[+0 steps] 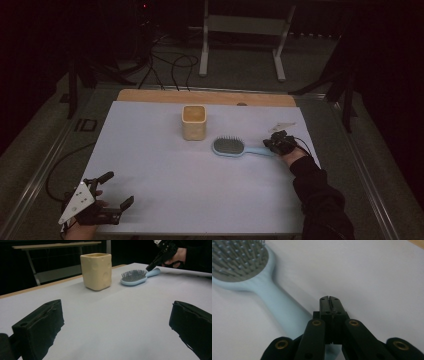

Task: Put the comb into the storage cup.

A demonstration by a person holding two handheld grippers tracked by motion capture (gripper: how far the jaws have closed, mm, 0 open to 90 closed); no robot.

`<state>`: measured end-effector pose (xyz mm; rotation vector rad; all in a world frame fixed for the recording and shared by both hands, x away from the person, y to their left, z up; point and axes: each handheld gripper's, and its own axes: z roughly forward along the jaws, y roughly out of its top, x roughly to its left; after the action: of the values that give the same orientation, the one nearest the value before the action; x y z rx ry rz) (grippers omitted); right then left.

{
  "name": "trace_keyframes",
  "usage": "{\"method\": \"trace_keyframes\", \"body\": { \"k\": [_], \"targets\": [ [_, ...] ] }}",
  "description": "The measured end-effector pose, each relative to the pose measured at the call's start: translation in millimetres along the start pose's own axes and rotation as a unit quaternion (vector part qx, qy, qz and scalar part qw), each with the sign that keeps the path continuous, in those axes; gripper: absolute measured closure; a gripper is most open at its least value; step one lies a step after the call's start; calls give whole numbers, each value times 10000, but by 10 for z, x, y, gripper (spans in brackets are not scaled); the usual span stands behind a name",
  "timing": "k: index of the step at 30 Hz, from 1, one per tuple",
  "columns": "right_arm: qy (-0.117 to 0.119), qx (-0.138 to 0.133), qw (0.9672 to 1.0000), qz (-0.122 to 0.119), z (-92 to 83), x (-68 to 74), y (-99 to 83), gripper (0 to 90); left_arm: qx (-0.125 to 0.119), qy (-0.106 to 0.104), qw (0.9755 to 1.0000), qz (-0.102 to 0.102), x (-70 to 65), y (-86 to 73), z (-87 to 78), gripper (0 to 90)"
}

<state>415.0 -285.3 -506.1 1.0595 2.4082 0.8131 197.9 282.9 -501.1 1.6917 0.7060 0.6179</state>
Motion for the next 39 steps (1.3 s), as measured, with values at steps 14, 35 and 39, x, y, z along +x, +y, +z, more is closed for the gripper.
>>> {"method": "trace_keyframes", "body": {
  "k": [14,35,39],
  "targets": [
    [248,66,9993,-260,-123,191,-74,900,-7,8,10000,6,-3,6,-4,0],
    [484,30,9970,-598,-290,553,-257,900,37,13,10000,39,-8,7,2,0],
    [560,7,9964,-643,-322,608,-281,900,41,16,10000,49,-11,8,3,0]
  ]
}}
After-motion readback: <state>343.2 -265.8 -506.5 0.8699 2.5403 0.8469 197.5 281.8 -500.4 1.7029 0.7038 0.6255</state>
